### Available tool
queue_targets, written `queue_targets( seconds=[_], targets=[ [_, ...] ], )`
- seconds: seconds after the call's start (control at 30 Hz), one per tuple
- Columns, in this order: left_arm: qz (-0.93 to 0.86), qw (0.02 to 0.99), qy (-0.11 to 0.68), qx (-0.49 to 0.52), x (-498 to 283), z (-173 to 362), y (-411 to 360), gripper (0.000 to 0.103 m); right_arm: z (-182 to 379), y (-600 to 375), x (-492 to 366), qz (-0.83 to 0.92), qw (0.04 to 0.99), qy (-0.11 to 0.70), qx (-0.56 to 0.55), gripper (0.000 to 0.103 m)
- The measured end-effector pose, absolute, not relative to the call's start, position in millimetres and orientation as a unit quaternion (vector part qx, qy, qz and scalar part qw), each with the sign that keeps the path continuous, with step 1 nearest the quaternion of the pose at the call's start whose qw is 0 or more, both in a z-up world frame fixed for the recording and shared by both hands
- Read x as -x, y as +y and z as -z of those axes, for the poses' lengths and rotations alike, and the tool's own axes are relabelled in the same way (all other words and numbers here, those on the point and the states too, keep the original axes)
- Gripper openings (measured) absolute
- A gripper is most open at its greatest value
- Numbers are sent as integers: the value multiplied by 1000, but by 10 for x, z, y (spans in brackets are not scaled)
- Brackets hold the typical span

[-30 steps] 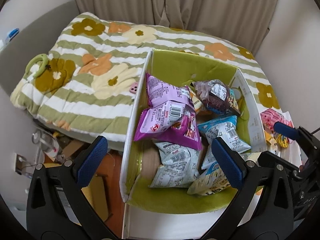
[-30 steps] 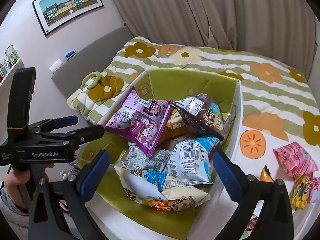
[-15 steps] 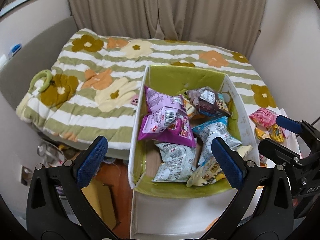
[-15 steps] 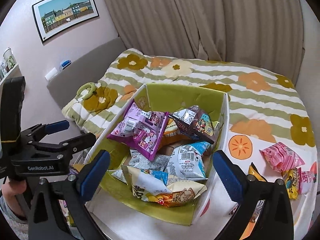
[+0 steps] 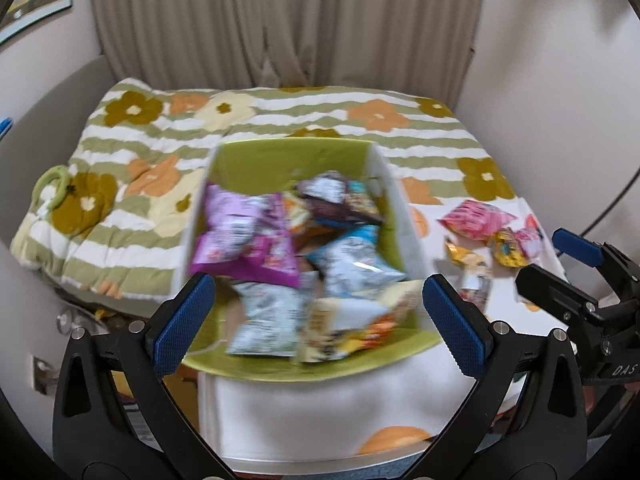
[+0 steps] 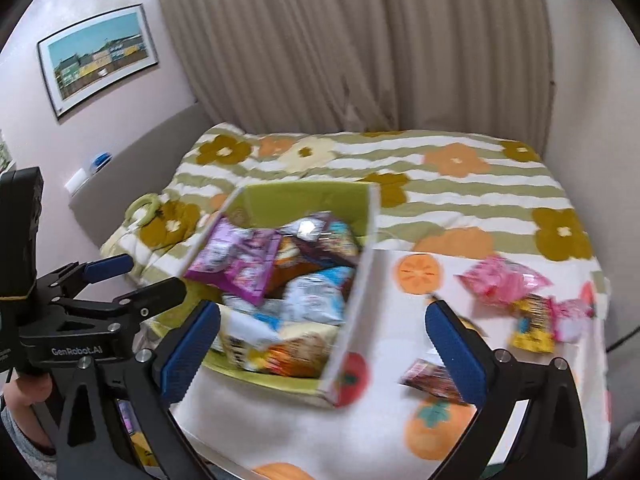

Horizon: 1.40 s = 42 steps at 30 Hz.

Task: Organize snacks
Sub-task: 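Move both tools back over the remaining snack bags on the board, then grasp the yellow chip bag with the left tool while the right tool grasps the dark green bar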

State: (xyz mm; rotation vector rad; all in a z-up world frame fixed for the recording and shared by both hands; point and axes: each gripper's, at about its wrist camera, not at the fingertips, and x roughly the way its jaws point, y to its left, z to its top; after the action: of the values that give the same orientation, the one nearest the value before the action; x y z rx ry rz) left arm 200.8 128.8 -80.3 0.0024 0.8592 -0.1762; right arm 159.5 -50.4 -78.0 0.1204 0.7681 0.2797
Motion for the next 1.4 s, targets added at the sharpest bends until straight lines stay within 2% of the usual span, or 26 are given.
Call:
queue_targets(
  seconds=[0.37, 0.63, 1.1, 1.4],
  targets=[
    [133, 888, 440, -19, -1884, 953, -94, 103, 844, -1780, -1184, -49, 910, 404, -79, 102],
    [146, 865, 476, -59, -2028, 1419, -835, 103, 1396, -2407, -991, 4, 882, 460, -104, 102],
    [132, 840, 516, -101, -2575, 2391, -1210, 103, 2351, -2430, -743, 32, 842, 530, -94, 102],
    [147, 824, 537, -102, -2758, 2743, -1256, 103, 2608, -2347, -704, 43, 829, 550, -86, 102]
  ],
)
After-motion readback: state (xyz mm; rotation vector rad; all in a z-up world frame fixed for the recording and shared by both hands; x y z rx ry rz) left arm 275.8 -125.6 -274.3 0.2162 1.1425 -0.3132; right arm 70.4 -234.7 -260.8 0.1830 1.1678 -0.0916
